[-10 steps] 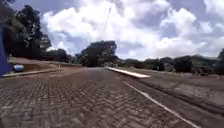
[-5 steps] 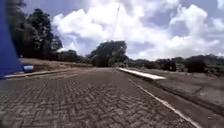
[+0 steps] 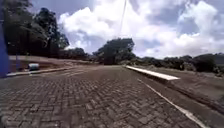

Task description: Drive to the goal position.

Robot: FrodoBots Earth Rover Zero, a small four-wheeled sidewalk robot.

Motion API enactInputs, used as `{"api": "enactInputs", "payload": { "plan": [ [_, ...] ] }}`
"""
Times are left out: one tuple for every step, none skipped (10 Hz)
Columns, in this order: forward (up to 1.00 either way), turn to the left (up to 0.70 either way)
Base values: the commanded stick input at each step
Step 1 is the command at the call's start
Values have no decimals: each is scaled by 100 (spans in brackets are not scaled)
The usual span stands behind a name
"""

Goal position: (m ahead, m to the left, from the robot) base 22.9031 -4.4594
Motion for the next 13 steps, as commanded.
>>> {"api": "enactInputs", "payload": {
  "plan": [
    [85,0],
    [85,0],
    [85,0],
    [99,0],
    [100,0],
    [100,0],
    [100,0],
    [100,0],
    [100,0],
    [100,-16],
    [100,-8],
    [100,0],
    [100,0]
  ]
}}
